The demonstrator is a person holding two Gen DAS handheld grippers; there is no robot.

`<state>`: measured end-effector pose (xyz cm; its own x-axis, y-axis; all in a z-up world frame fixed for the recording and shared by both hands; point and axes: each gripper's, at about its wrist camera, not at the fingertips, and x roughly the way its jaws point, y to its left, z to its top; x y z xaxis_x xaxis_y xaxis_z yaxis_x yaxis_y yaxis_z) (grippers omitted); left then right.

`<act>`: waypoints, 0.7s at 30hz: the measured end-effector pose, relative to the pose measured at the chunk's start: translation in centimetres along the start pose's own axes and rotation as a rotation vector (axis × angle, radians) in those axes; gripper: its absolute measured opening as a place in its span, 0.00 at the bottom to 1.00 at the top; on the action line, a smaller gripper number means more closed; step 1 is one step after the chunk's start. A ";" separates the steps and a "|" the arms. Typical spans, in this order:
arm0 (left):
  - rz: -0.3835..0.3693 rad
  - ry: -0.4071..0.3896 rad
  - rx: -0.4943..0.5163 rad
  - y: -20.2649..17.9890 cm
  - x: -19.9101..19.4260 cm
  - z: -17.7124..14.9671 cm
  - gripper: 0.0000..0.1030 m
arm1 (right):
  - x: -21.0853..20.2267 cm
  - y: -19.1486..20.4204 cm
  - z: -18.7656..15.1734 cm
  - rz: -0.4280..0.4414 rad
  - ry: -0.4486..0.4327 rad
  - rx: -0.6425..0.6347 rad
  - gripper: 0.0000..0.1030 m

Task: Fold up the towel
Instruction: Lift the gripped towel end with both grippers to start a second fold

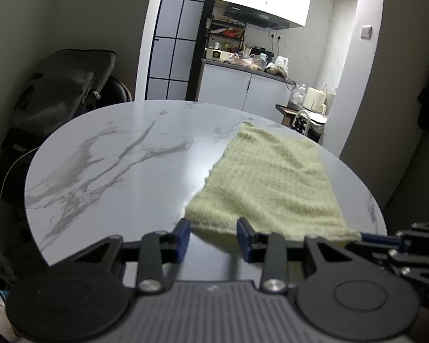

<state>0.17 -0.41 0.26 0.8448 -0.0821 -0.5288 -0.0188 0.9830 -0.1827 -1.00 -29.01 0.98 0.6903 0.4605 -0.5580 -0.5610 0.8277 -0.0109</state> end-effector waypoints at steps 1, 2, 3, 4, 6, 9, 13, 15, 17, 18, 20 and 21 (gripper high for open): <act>0.000 0.001 -0.002 0.1 0.1 0.1 0.42 | -0.1 0.0 -0.1 -0.001 0.004 -0.004 0.11; -0.001 0.004 -0.004 0.1 0.3 0.2 0.42 | -0.2 0.0 -0.1 -0.002 0.008 -0.008 0.11; -0.002 0.007 -0.002 0.1 0.4 0.2 0.42 | -0.2 -0.1 -0.1 -0.002 0.009 -0.009 0.11; -0.002 0.009 0.001 0.0 0.5 0.3 0.42 | -0.2 -0.1 -0.1 -0.003 0.011 -0.011 0.11; 0.005 0.008 0.025 -0.3 0.9 0.4 0.42 | -0.3 -0.3 -0.3 -0.005 0.016 -0.009 0.11; 0.016 0.000 0.021 -0.3 1.2 0.4 0.42 | -0.2 -0.5 -0.3 -0.001 0.020 0.000 0.11; 0.033 -0.009 0.065 -0.9 1.7 0.3 0.41 | 0.3 -0.4 -0.4 0.012 0.028 0.013 0.11; 0.038 -0.013 0.086 -1.2 1.8 0.2 0.40 | 0.3 -0.5 -0.5 0.021 0.027 0.020 0.11; 0.025 -0.021 0.089 -1.4 1.9 -0.1 0.30 | 0.4 -0.7 -0.6 0.025 0.029 0.028 0.11; 0.012 -0.024 0.086 -1.5 1.9 -0.2 0.23 | 0.4 -0.7 -0.7 0.026 0.030 0.029 0.11; 0.005 -0.027 0.089 -1.8 1.8 -0.4 0.21 | 0.5 -0.8 -0.8 0.026 0.031 0.030 0.11; 0.009 -0.031 0.100 -2.0 1.8 -0.6 0.20 | 0.5 -0.7 -0.8 0.024 0.031 0.029 0.11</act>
<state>1.41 -2.66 -0.78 0.8612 -0.0699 -0.5034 0.0262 0.9953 -0.0933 -0.64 -29.66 0.03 0.6620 0.4707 -0.5832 -0.5636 0.8256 0.0266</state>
